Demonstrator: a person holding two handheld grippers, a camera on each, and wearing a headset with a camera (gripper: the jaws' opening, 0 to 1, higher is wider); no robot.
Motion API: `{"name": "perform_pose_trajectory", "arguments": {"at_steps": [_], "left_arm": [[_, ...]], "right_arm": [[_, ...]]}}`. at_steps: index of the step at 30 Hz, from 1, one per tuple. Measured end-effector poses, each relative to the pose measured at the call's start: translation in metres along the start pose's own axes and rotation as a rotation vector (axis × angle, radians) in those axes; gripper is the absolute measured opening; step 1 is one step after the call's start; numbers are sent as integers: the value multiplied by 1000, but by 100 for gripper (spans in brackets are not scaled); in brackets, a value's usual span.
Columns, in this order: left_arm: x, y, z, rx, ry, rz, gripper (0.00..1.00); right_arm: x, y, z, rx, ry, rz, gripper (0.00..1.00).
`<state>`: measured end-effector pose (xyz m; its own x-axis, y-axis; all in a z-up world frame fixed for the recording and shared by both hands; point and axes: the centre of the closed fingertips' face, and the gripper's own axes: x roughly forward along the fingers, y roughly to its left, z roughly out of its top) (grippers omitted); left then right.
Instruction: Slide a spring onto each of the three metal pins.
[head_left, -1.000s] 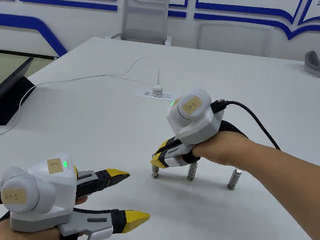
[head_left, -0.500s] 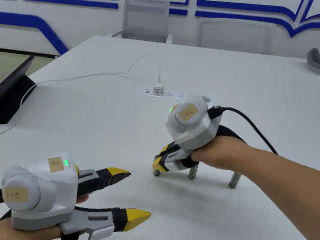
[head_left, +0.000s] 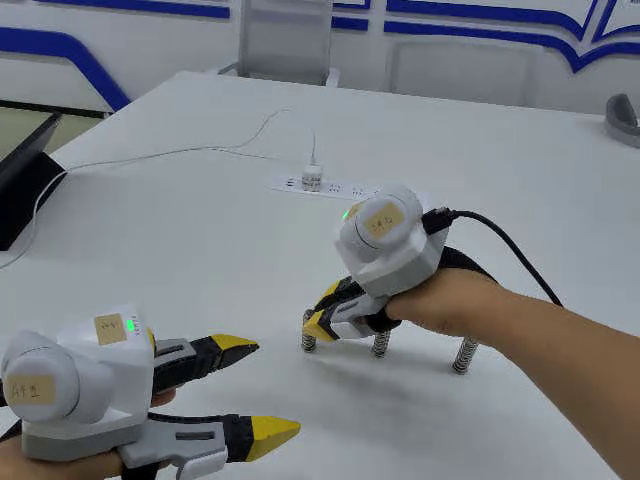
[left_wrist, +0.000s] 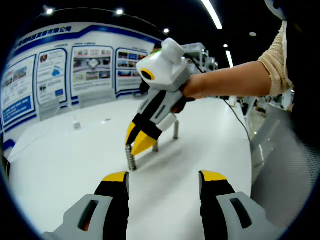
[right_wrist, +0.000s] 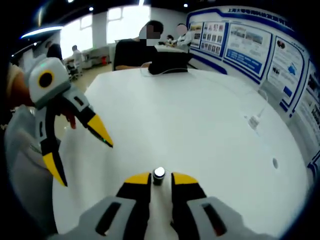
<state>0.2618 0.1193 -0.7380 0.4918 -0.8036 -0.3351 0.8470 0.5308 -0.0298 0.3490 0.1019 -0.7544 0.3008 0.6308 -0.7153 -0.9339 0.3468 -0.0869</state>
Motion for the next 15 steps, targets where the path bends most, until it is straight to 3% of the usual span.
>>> {"name": "perform_pose_trajectory", "arguments": {"at_steps": [15], "left_arm": [[1, 0, 2, 0, -4, 4, 59]], "right_arm": [[-29, 12, 3, -2, -65, -26, 19]]}}
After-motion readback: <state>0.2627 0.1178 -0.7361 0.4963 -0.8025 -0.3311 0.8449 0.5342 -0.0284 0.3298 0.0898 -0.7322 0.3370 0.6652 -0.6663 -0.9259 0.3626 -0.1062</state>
